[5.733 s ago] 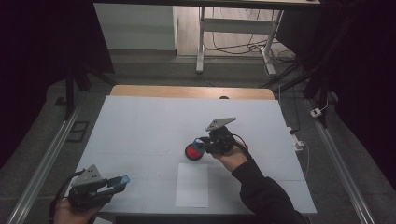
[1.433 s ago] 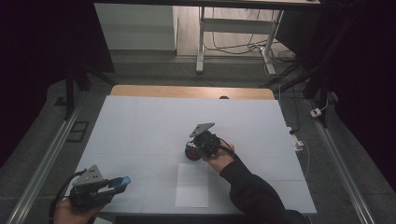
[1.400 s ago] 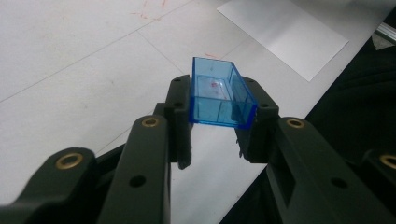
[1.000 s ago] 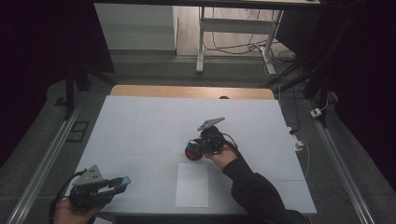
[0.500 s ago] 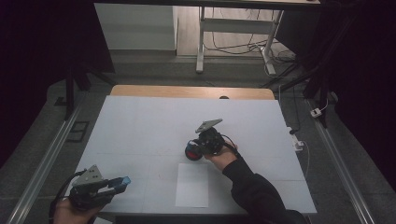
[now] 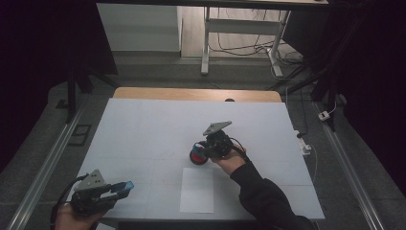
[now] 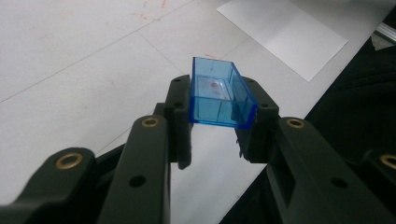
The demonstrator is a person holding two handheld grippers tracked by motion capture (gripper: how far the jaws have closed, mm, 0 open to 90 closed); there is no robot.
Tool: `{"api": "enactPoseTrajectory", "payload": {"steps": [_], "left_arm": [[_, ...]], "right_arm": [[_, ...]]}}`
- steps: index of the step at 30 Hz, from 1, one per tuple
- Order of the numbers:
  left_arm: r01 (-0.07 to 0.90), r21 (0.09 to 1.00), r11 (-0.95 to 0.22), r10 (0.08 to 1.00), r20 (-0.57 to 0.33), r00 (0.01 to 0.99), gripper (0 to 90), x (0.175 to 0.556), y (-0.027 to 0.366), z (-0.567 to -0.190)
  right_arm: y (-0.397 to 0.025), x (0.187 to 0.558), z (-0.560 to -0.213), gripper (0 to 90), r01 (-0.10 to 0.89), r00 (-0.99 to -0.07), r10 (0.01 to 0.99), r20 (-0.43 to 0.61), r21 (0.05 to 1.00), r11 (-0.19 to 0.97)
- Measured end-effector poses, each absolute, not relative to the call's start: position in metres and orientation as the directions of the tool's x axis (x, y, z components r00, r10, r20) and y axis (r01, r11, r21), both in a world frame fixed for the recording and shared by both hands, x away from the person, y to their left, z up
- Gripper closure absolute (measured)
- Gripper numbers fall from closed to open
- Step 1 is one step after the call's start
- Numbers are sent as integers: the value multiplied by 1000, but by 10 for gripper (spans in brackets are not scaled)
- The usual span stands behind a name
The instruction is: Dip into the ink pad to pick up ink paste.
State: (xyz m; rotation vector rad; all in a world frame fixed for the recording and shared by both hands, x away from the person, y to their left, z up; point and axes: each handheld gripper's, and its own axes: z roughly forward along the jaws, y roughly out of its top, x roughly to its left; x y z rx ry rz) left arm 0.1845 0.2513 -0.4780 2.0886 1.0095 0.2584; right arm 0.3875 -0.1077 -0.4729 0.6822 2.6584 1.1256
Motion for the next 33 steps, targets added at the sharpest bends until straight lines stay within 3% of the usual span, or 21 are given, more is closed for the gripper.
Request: {"api": "enactPoseTrajectory", "payload": {"steps": [12,33], "left_arm": [[575,729,-372,734,-148,663,677,184,251,-478],[570,730,-377,732,-142,667,678,184,251,-477]], "right_arm": [[-114,373,-461,699,292,-900,436,-8,732,615],[-126,350,-450,699,286,-913,406,21,744,603]]}}
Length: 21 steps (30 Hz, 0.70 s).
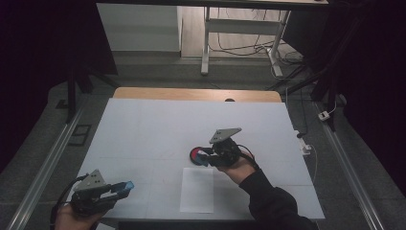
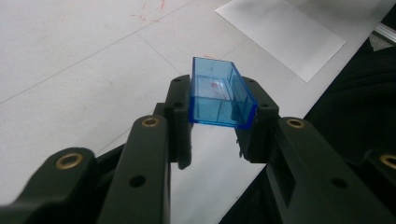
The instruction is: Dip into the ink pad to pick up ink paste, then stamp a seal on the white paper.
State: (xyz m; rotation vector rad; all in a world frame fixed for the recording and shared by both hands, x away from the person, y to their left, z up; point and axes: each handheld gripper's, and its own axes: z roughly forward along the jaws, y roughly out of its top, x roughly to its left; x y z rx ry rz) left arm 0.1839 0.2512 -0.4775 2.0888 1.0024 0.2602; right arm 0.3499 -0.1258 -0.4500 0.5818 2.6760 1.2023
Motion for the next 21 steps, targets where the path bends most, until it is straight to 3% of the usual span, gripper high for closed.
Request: {"api": "enactPoseTrajectory", "payload": {"steps": [21], "left_arm": [[570,732,-374,732,-145,665,677,184,252,-478]], "right_arm": [[-131,324,-449,699,271,-929,368,35,739,617]]}}
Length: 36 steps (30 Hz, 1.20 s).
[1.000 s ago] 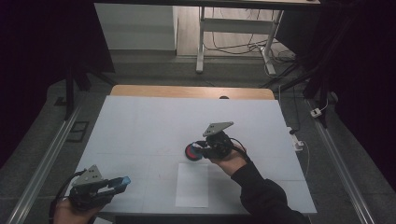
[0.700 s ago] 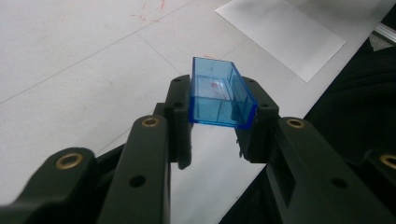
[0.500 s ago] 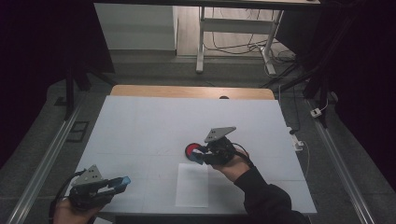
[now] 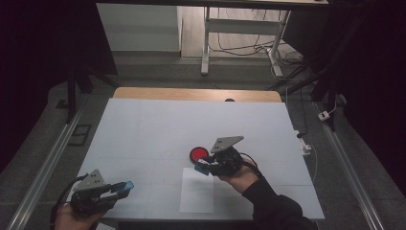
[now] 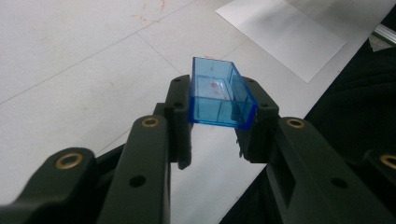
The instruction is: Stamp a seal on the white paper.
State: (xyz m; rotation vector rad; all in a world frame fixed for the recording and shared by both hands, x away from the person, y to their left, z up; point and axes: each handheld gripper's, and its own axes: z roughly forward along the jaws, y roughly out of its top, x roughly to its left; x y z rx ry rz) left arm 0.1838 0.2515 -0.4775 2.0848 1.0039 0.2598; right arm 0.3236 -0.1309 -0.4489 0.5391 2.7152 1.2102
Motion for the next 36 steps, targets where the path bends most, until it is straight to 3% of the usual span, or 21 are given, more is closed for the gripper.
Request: {"api": "enactPoseTrajectory", "payload": {"steps": [19,36], "left_arm": [[571,732,-372,732,-147,665,677,184,252,-478],[569,733,-373,731,-146,667,677,184,252,-478]], "right_arm": [[-119,305,-463,699,201,-960,278,2,695,690],[-112,305,-482,699,223,-960,277,27,672,707]]}}
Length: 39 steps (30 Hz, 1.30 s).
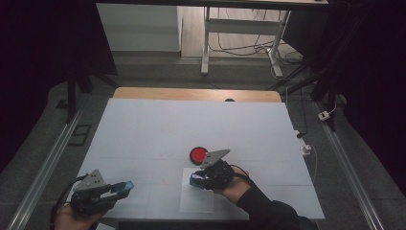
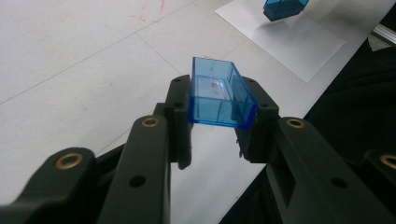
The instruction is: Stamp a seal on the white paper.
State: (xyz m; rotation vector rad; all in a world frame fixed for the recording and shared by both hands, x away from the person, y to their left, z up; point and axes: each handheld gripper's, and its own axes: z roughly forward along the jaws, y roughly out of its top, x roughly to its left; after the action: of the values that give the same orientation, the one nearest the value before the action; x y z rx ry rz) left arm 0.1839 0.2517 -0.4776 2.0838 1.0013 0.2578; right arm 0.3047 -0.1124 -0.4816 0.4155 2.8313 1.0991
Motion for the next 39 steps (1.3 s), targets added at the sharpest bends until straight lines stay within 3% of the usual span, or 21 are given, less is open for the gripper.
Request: {"api": "enactPoseTrajectory", "payload": {"steps": [29,39], "left_arm": [[567,732,-378,729,-142,669,678,184,251,-478],[567,732,-378,729,-142,669,678,184,251,-478]], "right_arm": [[-111,303,-494,704,214,-963,269,16,651,728],[-114,305,-497,705,250,-957,285,59,666,703]]}}
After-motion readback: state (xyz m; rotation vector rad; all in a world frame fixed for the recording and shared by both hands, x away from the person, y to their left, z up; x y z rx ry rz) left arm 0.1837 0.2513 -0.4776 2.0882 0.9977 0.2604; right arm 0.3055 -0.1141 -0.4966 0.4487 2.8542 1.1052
